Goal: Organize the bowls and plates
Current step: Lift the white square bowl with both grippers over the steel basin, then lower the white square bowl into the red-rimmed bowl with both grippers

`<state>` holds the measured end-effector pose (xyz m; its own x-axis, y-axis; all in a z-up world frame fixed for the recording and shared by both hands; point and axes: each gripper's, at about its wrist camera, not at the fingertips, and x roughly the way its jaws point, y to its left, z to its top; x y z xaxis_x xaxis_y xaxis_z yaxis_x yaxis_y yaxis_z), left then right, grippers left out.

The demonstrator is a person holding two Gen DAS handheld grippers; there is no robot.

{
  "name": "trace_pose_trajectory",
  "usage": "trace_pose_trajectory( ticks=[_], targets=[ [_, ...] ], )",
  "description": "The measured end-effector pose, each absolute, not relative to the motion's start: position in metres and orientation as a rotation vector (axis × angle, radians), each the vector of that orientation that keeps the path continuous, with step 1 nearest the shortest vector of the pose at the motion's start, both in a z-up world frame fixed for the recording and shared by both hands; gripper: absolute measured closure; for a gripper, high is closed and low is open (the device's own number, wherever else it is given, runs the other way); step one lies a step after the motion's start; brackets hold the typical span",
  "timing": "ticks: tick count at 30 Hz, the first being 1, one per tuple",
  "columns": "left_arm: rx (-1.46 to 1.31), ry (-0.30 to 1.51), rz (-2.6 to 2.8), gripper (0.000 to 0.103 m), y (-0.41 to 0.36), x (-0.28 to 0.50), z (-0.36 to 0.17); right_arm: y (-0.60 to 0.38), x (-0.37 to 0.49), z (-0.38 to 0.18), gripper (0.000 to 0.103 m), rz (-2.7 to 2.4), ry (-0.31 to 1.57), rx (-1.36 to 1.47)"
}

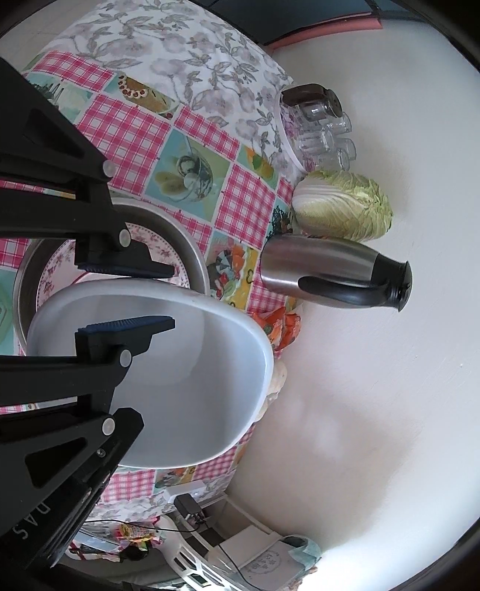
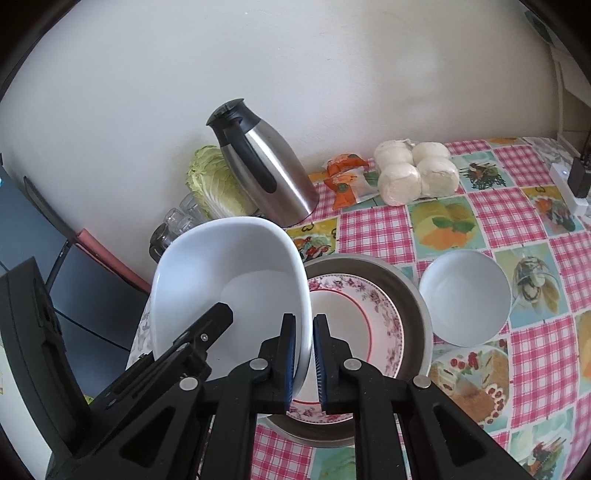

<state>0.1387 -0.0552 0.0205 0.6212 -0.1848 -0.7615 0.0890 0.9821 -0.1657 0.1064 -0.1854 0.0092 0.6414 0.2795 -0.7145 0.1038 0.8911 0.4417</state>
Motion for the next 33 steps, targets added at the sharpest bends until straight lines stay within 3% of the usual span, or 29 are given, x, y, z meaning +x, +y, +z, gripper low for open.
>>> trace_pose_trajectory(
  ticks=[33],
  targets=[
    [-0.129, 1.059, -0.161, 0.082, -0.062, 0.153, -0.019, -0.200, 0.114, -0.024, 0.089, 0.057, 0.993, 0.498]
  ],
)
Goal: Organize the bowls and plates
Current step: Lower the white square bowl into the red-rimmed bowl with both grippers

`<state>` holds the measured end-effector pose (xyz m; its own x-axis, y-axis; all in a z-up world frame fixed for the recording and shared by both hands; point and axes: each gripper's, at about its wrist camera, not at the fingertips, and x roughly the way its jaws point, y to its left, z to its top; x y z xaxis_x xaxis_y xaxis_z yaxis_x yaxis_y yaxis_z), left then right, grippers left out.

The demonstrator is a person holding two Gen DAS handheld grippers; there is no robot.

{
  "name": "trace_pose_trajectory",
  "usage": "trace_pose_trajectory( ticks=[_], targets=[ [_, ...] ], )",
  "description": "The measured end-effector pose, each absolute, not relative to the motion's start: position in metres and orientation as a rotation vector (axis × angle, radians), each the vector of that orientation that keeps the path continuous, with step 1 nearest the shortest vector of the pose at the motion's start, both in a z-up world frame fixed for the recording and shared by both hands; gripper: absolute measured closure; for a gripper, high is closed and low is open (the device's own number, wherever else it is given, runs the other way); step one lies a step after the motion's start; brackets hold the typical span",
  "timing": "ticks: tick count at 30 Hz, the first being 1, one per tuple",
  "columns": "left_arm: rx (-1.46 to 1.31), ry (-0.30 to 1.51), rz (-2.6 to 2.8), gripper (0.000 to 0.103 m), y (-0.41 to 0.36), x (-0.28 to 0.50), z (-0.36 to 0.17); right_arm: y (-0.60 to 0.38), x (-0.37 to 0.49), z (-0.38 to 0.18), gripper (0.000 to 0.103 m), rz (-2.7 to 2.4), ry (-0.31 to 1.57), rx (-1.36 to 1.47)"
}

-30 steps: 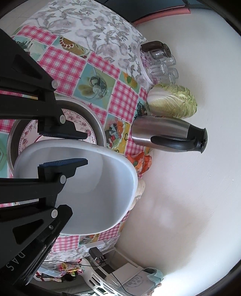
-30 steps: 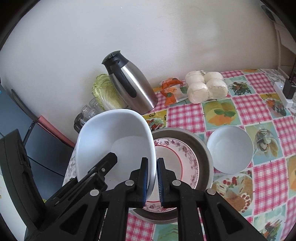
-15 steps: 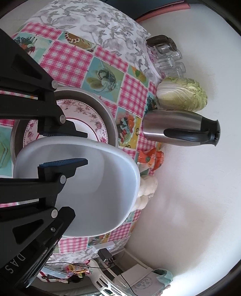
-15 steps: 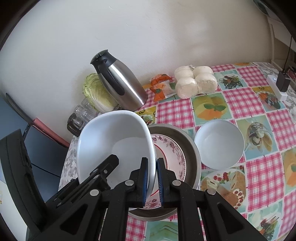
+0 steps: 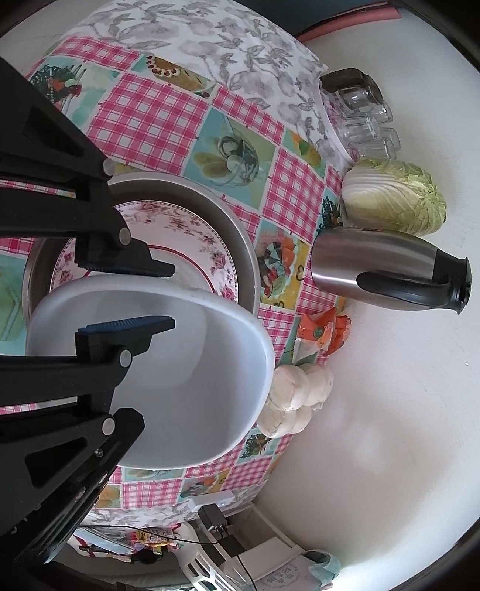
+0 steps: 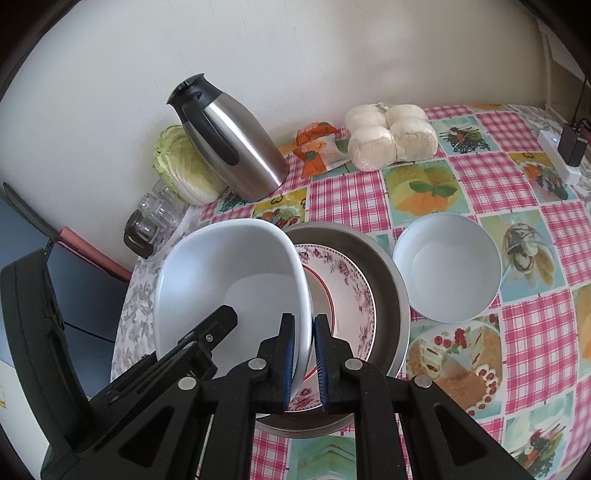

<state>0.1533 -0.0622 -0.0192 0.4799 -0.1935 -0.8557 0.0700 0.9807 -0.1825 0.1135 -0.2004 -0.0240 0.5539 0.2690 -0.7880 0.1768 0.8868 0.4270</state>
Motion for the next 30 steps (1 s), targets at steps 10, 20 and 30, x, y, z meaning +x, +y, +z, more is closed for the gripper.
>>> trace_pose_trajectory(
  ticks=[10, 20, 30],
  targets=[
    [-0.130, 1.084, -0.175, 0.082, -0.062, 0.159, -0.030, -0.203, 0.120, -0.035, 0.089, 0.055, 1.014, 0.521],
    [-0.110, 1.109, -0.173, 0.082, -0.066, 0.162, -0.038, -0.204, 0.123, -0.041, 0.089, 0.041, 1.023, 0.523],
    [-0.115, 1.127, -0.159, 0.082, -0.063, 0.166, -0.043, -0.202, 0.126, -0.048, 0.089, 0.042, 1.035, 0.525]
  ],
)
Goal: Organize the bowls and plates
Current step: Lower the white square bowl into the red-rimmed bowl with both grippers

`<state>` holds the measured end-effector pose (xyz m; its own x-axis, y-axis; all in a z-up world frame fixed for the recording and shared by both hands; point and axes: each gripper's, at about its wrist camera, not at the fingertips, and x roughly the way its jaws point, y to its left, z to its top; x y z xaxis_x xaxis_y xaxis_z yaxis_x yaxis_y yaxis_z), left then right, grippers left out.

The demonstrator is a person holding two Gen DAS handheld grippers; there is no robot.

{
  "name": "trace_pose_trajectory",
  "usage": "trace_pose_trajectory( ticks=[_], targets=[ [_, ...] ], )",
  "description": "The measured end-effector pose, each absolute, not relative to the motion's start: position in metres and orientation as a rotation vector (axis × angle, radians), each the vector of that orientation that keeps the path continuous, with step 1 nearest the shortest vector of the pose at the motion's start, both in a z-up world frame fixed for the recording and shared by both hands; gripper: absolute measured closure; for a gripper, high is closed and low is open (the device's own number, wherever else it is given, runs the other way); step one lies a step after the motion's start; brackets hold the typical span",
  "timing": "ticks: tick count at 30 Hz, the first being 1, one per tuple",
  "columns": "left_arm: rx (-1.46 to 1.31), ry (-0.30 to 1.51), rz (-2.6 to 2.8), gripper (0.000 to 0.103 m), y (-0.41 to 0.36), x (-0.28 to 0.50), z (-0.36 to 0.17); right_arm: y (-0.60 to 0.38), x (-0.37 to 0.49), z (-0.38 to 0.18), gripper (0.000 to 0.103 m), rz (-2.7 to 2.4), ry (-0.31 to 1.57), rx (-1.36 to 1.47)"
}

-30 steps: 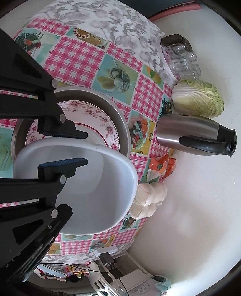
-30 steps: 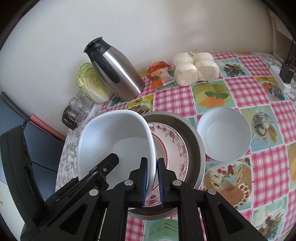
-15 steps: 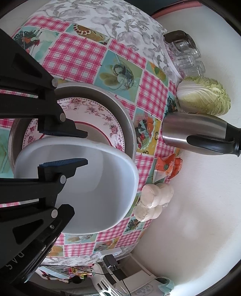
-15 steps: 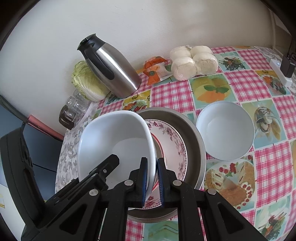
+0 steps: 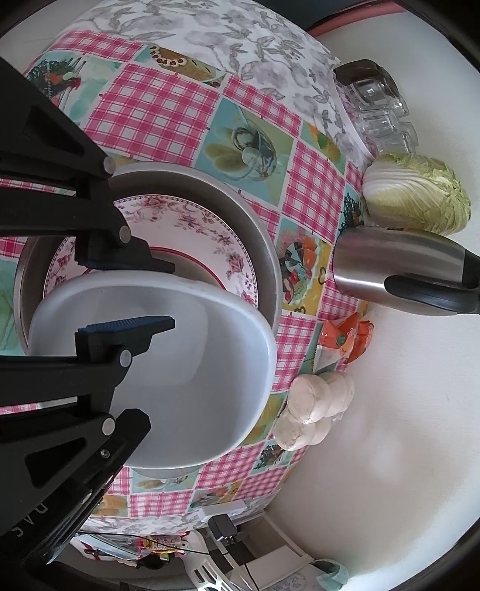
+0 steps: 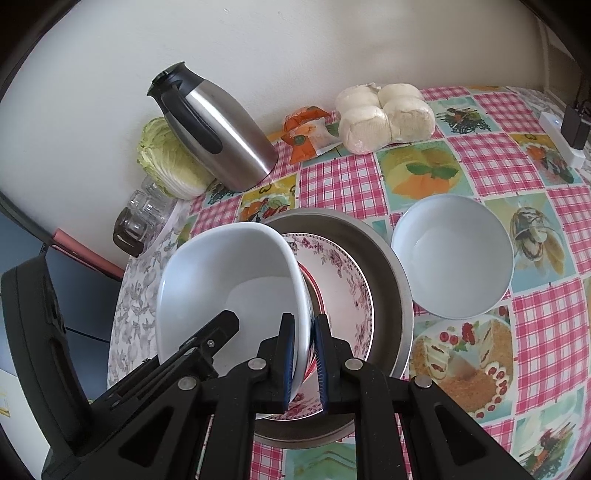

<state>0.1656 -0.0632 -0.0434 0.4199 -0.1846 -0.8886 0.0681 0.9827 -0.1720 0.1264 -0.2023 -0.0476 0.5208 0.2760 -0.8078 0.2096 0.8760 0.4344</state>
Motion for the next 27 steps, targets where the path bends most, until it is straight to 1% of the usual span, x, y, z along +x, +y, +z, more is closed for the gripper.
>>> trace_pose_trajectory(
  ticks=[4, 6, 27],
  targets=[
    [-0.113, 1.138, -0.149, 0.082, -0.0635, 0.1670, -0.0473, -0.2010, 0.1278, -0.0503, 0.088, 0.042, 1.040, 0.522],
    [-0.112, 1.134, -0.150, 0.080, -0.0636, 0.1668, -0.0469, -0.2005, 0.1281, -0.0499, 0.087, 0.046, 1.038, 0.526],
    [-0.099, 1.145, -0.154, 0.079, -0.0627, 0.1665, -0.0459, -0.2078, 0.1272, -0.0421, 0.087, 0.051, 1.007, 0.554]
  ],
)
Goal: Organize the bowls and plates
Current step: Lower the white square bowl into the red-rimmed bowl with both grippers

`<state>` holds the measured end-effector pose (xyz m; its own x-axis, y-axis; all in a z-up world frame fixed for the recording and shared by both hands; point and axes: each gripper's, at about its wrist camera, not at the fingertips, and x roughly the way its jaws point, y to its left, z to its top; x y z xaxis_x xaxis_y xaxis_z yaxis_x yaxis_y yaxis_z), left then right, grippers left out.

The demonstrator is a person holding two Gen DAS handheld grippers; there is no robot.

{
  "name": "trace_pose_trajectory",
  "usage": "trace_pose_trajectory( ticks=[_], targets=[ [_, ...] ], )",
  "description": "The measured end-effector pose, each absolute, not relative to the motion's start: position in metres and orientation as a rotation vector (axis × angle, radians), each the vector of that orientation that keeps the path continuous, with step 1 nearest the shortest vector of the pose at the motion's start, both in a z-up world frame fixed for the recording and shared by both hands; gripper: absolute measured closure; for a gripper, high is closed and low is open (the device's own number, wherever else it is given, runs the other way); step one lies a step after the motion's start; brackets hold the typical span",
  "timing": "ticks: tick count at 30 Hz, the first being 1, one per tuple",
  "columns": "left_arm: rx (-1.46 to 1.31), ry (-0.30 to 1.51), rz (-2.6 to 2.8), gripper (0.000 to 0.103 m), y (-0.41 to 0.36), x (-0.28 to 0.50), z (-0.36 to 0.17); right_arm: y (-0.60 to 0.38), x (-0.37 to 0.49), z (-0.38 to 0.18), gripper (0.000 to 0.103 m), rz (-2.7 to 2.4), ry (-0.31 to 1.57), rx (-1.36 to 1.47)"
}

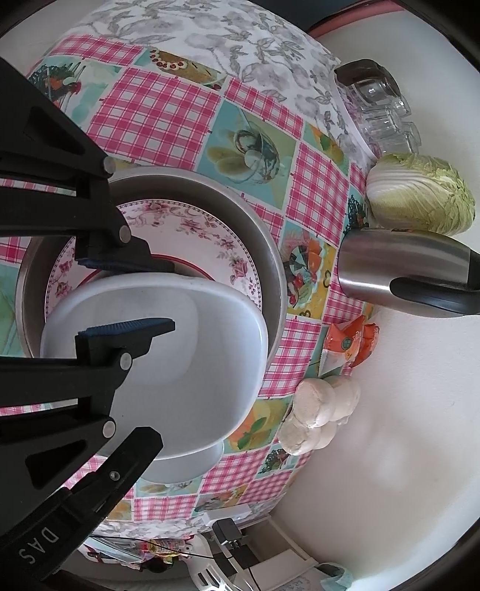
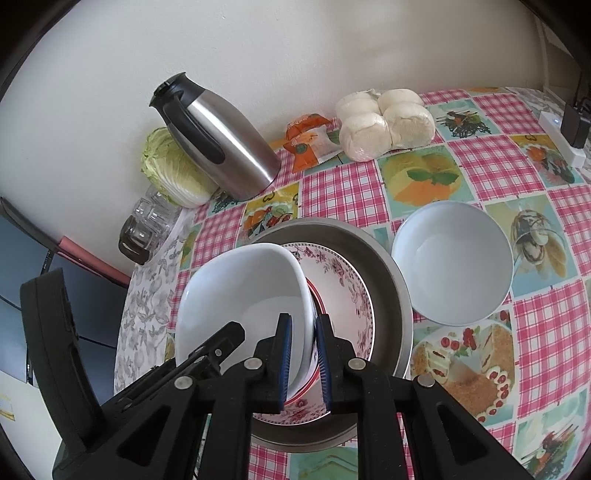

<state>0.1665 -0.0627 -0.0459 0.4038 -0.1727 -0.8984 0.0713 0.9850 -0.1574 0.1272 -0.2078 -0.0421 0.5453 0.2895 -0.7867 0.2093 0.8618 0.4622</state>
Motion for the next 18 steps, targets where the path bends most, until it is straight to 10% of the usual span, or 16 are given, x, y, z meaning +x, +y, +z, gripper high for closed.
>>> trace_pose_trajectory(
  ticks=[18],
  targets=[
    [-0.009, 1.120, -0.165, 0.064, -0.074, 0.163, -0.037, -0.211, 0.127, -0.047, 0.087, 0.043, 1.020, 0.568]
  ],
)
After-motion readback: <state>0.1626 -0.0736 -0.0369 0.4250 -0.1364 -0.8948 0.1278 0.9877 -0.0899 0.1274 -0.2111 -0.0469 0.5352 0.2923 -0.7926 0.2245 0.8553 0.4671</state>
